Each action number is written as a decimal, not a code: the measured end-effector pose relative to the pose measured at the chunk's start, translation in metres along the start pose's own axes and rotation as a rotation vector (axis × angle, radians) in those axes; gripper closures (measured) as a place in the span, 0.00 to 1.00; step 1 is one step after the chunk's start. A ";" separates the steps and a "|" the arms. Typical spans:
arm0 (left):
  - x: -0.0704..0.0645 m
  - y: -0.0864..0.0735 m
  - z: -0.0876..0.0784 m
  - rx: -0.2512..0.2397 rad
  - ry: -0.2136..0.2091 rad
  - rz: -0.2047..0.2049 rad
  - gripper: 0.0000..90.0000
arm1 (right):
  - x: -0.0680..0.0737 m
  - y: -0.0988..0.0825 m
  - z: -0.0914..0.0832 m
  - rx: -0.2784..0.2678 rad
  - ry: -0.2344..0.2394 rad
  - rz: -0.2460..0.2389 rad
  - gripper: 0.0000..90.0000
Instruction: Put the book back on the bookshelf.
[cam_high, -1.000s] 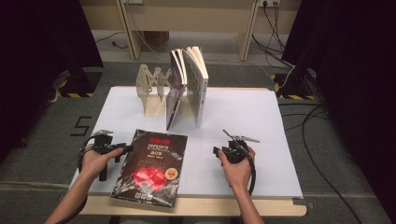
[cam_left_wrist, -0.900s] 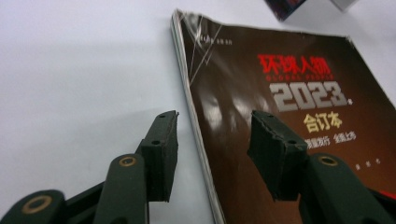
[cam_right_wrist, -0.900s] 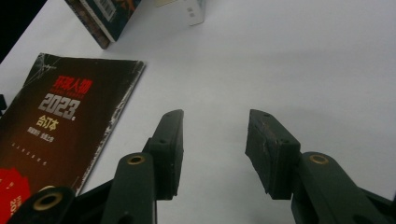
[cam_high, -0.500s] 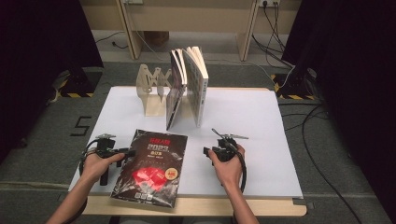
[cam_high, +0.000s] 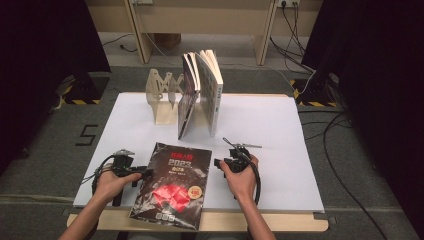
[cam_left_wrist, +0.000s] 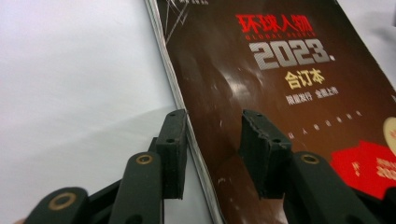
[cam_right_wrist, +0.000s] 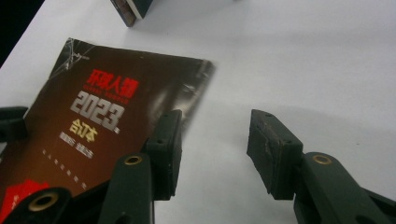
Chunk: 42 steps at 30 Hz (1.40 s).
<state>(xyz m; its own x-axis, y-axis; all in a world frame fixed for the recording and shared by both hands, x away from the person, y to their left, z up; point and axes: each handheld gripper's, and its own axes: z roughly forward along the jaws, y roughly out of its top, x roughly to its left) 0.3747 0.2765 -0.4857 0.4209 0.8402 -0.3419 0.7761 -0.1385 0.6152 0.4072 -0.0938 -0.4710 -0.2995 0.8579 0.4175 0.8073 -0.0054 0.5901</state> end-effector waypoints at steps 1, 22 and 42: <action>-0.006 -0.002 0.001 0.007 -0.014 0.005 0.68 | 0.001 0.000 0.001 0.007 0.002 0.009 0.60; -0.022 0.010 0.014 -0.047 0.035 0.028 0.60 | -0.009 0.013 0.006 0.002 -0.048 0.059 0.60; -0.038 0.001 0.016 0.012 0.012 0.078 0.62 | -0.014 0.033 0.030 0.049 -0.029 0.068 0.59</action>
<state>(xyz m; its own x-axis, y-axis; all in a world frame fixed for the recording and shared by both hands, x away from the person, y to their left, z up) 0.3671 0.2359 -0.4837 0.4745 0.8329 -0.2848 0.7471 -0.2100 0.6307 0.4535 -0.0904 -0.4780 -0.2288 0.8709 0.4350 0.8494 -0.0397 0.5262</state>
